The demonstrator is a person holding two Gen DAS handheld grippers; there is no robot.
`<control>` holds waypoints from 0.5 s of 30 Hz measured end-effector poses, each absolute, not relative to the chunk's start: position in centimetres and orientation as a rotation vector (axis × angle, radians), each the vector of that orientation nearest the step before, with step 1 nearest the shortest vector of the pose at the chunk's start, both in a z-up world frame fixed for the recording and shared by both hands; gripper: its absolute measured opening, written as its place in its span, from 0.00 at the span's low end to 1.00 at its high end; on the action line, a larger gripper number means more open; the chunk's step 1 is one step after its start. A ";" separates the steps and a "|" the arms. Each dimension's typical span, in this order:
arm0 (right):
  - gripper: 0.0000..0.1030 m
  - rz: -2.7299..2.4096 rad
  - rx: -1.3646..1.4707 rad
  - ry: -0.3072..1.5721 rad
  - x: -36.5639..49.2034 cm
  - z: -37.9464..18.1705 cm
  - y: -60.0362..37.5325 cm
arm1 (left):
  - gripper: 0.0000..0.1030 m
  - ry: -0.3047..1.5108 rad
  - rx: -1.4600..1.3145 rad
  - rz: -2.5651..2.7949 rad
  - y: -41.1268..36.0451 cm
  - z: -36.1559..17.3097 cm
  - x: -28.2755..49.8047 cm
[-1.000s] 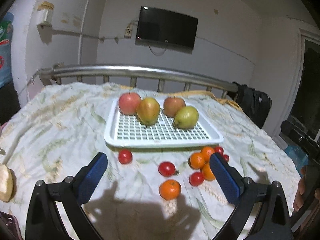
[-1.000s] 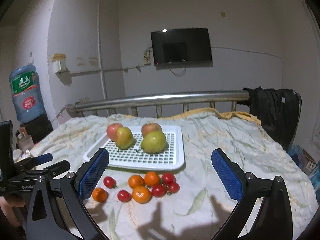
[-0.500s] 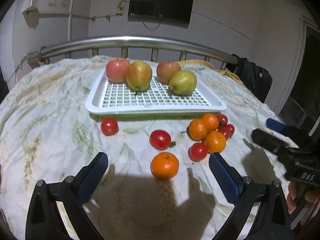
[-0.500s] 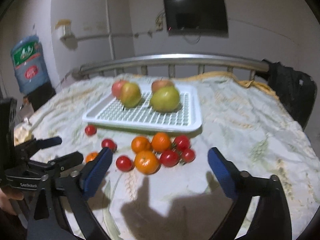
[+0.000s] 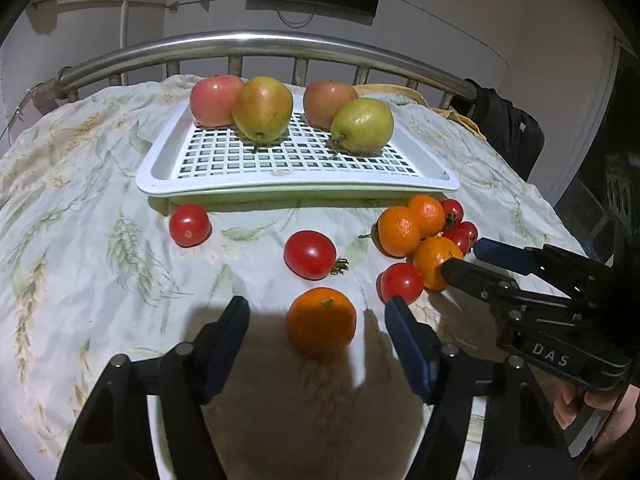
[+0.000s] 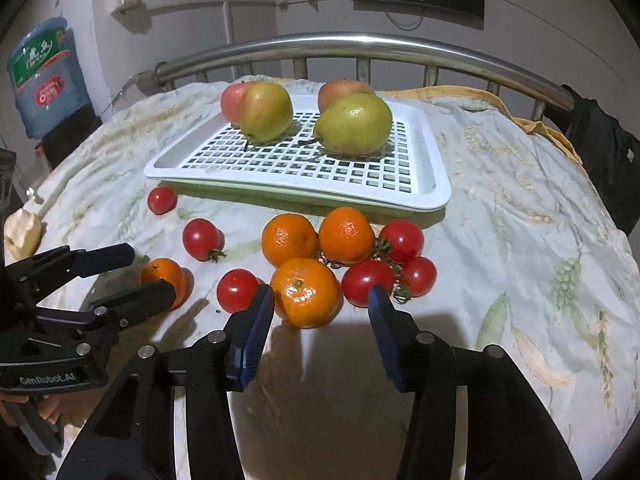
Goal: Organize fruits
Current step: 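Move the right gripper toward a mandarin orange among the tomatoes, then close the right gripper on a mandarin while the left gripper grasps another mandarin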
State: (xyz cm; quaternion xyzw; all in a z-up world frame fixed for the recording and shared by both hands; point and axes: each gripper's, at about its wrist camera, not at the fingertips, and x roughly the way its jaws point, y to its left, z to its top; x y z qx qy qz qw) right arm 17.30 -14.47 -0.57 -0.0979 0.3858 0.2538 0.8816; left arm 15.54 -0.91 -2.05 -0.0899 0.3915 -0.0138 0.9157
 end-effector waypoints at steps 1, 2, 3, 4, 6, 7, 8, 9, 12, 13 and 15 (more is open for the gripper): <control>0.42 0.530 -0.208 0.804 17.4 -0.6 -14.3 | 0.67 0.807 -0.185 -0.030 -0.9 -2.1 15.6; 0.40 0.535 -0.210 0.807 17.4 -0.6 -14.1 | 0.67 0.810 -0.186 -0.029 -0.9 -2.2 15.7; 0.38 0.543 -0.211 0.811 17.4 -0.7 -14.0 | 0.66 0.811 -0.188 -0.029 -0.8 -2.3 15.7; 0.36 0.546 -0.214 0.812 17.4 -0.8 -13.8 | 0.63 0.814 -0.190 -0.028 -0.8 -2.4 15.8; 0.35 0.555 -0.219 0.813 17.5 -1.0 -13.4 | 0.60 0.820 -0.197 -0.030 -0.6 -2.5 15.9; 0.35 0.552 -0.228 0.808 17.4 -1.0 -13.3 | 0.59 0.822 -0.198 -0.029 -0.6 -2.6 15.9; 0.35 0.549 -0.238 0.800 17.3 -1.0 -13.1 | 0.59 0.824 -0.199 -0.028 -0.6 -2.7 16.0; 0.35 0.545 -0.250 0.795 17.2 -1.0 -12.9 | 0.59 0.827 -0.198 -0.029 -0.6 -2.8 16.1; 0.36 0.540 -0.269 0.788 17.2 -1.1 -12.6 | 0.58 0.833 -0.194 -0.029 -0.6 -3.0 16.3; 0.36 0.540 -0.266 0.788 17.3 -1.1 -12.6 | 0.58 0.835 -0.194 -0.030 -0.6 -3.0 16.4; 0.36 0.546 -0.245 0.792 17.5 -1.1 -12.9 | 0.58 0.836 -0.195 -0.030 -0.6 -3.1 16.4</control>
